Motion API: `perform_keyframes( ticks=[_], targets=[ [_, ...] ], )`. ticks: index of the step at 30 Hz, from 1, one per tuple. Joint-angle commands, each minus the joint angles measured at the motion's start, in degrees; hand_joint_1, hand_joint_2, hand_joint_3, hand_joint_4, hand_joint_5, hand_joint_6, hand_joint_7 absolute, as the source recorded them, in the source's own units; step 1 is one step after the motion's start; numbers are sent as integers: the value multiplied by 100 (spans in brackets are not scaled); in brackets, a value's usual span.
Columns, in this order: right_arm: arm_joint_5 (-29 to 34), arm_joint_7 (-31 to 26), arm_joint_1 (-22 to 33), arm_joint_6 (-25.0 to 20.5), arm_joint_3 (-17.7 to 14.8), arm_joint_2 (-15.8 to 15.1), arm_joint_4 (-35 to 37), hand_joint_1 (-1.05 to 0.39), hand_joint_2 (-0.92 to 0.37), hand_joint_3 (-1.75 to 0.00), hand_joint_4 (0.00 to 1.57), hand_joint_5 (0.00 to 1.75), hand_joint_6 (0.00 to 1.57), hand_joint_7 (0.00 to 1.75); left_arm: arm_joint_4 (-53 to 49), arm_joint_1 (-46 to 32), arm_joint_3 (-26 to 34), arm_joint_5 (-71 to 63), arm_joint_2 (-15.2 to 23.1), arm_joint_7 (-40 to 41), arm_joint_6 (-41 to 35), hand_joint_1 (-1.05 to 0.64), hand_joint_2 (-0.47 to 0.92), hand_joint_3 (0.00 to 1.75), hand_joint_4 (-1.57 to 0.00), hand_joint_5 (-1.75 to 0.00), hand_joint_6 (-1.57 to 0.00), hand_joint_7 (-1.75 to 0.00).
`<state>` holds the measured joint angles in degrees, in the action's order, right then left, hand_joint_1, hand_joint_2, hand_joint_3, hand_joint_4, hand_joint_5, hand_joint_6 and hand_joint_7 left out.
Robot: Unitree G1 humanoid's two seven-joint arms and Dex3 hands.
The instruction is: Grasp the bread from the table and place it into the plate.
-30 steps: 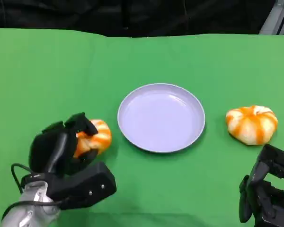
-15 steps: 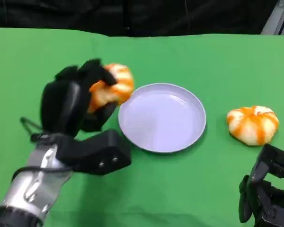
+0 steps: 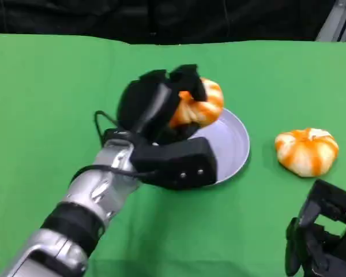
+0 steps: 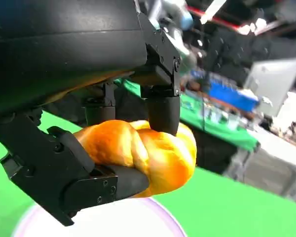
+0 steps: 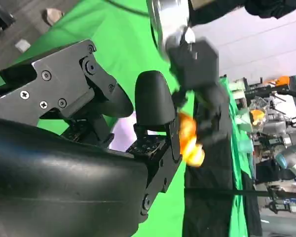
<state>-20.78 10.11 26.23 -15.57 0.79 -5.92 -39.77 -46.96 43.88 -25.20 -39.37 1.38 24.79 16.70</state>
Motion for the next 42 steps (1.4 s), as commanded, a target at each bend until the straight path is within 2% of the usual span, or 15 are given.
perform_keyframes(
  ticks=[1,5,14,16,17,18,19,20,21,22,26,28,33,40,42],
  targets=[
    [120,-52,71,112,109,18,-93,-4,-62,-118,93,175,66,175,-775,359,-199,-158,-106,226,-27,-6,68,65,-77,-175,-59,-175],
    [168,-61,105,149,183,28,-119,-5,-60,-121,93,175,65,175,-1243,435,-262,-95,-184,195,74,-5,70,64,-78,-175,-62,-175],
    [132,-91,124,121,171,43,-183,-6,-59,-122,92,175,66,175,-1633,375,-245,30,-235,81,209,-7,72,62,-75,-175,-63,-173],
    [117,-87,122,124,166,42,-181,-6,-59,-123,92,175,66,175,-1649,373,-247,65,-235,75,205,-8,75,57,-68,-175,-70,-148],
    [109,-88,120,99,156,30,-189,-6,-59,-123,92,175,66,175,-1617,375,-279,79,-197,-133,173,-9,76,56,-67,-175,-71,-145],
    [106,-89,119,81,147,20,-195,-6,-59,-123,92,175,66,175,-1571,391,-340,62,-142,-415,115,-21,82,45,-47,-131,-61,-106],
    [103,-89,119,69,142,12,-199,-6,-59,-123,92,175,66,175,-1527,398,-382,50,-101,-629,68,-40,88,41,-35,-65,-58,-49],
    [91,-71,116,75,131,0,-191,-7,-59,-123,92,175,66,175,-1412,387,-432,38,-22,-936,19,-52,90,41,-27,-38,-52,-27],
    [83,-56,114,84,125,-7,-183,-7,-59,-123,92,175,65,175,-1313,370,-462,37,33,-1130,-19,-67,91,45,-14,-19,-41,-14],
    [77,-47,112,89,121,-11,-178,-7,-59,-123,92,175,65,175,-1226,348,-477,44,70,-1259,-51,-76,92,48,-6,-8,-34,-6],
    [76,-37,108,116,114,1,-135,-6,-59,-122,92,175,65,175,-688,193,-520,74,277,-1870,-208,-97,92,67,0,0,-8,0],
    [72,-28,110,126,113,5,-130,-6,-59,-122,92,175,65,175,-461,119,-513,92,338,-2044,-280,-101,92,72,0,0,-2,0],
    [82,2,64,175,121,35,-51,-4,-60,-122,93,175,66,175,524,-216,-220,480,513,-2767,-622,-105,92,74,0,0,0,0],
    [110,2,16,188,133,31,-12,-5,-59,-122,92,175,66,175,2244,-953,275,1141,974,-3735,-930,-105,92,75,0,0,0,0],
    [108,23,-14,232,127,42,39,-4,-59,-122,92,175,65,175,3051,-1392,591,1673,1164,-4231,-1154,-88,92,54,0,0,-3,-1]
  ],
)
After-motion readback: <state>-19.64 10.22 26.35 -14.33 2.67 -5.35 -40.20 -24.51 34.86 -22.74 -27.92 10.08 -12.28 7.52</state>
